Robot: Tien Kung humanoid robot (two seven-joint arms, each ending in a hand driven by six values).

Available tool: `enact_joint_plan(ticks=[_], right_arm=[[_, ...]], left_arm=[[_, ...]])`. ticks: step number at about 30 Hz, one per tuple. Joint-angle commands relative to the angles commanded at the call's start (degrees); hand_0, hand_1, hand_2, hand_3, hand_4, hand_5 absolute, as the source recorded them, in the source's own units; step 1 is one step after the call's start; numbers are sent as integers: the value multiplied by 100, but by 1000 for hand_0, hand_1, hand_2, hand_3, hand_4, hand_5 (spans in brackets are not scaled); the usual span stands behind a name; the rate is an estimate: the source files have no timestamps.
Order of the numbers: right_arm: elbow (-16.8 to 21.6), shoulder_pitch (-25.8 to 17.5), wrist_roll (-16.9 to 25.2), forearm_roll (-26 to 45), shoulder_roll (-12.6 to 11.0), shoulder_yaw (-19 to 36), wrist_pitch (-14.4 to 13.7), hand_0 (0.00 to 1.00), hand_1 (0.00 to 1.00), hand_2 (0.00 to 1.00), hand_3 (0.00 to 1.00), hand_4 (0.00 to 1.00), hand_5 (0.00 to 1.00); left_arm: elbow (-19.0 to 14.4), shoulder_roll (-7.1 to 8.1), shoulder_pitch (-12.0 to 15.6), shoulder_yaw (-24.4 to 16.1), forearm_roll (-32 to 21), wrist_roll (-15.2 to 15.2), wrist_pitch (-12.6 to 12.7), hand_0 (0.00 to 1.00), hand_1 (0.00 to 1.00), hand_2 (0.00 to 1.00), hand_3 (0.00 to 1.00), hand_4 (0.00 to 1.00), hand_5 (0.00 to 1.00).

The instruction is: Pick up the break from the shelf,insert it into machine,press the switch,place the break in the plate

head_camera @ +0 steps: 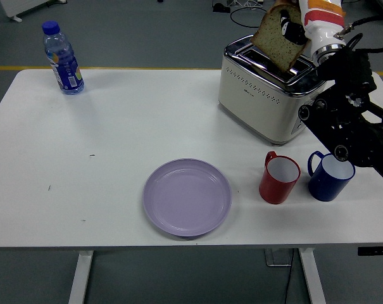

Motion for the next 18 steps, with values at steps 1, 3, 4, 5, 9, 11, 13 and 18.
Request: enact_joint_plan(ticks=[1, 3, 4, 5, 9, 11, 13, 18], right_arm=[[-40, 9, 7, -4, 11, -7, 15, 226, 310, 388, 466, 478, 2], [-88, 18, 14, -3, 27, -15, 59, 226, 310, 388, 466, 478, 2], [-96, 19, 15, -2, 29, -16, 67, 233, 318, 396, 482, 489, 2], [-110, 23, 19, 22, 37, -28, 113, 233, 318, 396, 482, 489, 2], [-163, 41, 25, 45, 63, -58, 240, 233, 318, 396, 482, 489, 2], [-208, 55, -3, 23, 84, -59, 308, 272, 370, 455, 526, 483, 2], [-271, 75, -105, -26, 108, -49, 491, 272, 370, 455, 526, 483, 2], [-383, 96, -246, -252, 131, -13, 876, 288, 418, 516, 547, 523, 6]], left_arm=[[0, 0, -5, 1, -5, -3, 3, 670, 616, 740, 710, 537, 998], [0, 1, -13, 2, -14, -9, 7, 670, 616, 740, 710, 537, 998], [0, 2, -14, 2, -15, -10, 8, 670, 614, 739, 710, 539, 998], [0, 1, -17, 2, -18, -13, 11, 670, 614, 739, 710, 539, 998], [0, 3, -30, 9, -32, -21, 18, 670, 614, 739, 710, 539, 998], [0, 4, -37, 3, -29, -24, 22, 670, 613, 738, 709, 537, 998], [0, 4, -43, 7, -34, -25, 26, 670, 613, 738, 709, 537, 998], [0, 6, -50, 25, -47, -25, 29, 670, 612, 737, 709, 538, 998]])
